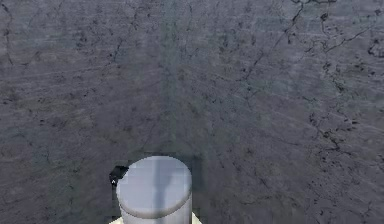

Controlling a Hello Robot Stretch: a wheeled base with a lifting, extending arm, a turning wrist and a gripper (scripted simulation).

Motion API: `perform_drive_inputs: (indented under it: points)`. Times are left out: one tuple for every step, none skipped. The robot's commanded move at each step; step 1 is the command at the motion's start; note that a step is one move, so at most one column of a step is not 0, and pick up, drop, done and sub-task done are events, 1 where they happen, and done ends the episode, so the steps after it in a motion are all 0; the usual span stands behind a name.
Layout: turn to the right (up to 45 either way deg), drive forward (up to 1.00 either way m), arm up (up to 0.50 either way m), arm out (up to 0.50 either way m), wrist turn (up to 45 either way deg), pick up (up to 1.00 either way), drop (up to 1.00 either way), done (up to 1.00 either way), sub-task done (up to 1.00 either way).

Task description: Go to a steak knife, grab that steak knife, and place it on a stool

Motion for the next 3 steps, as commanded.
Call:
perform_drive_inputs:
  points:
    - [45.0,0.0,0.0,0.0,0.0,0.0,0.0,0.0,0.0]
    - [45.0,0.0,0.0,0.0,0.0,0.0,0.0,0.0,0.0]
    - [27.0,0.0,0.0,0.0,0.0,0.0,0.0,0.0,0.0]
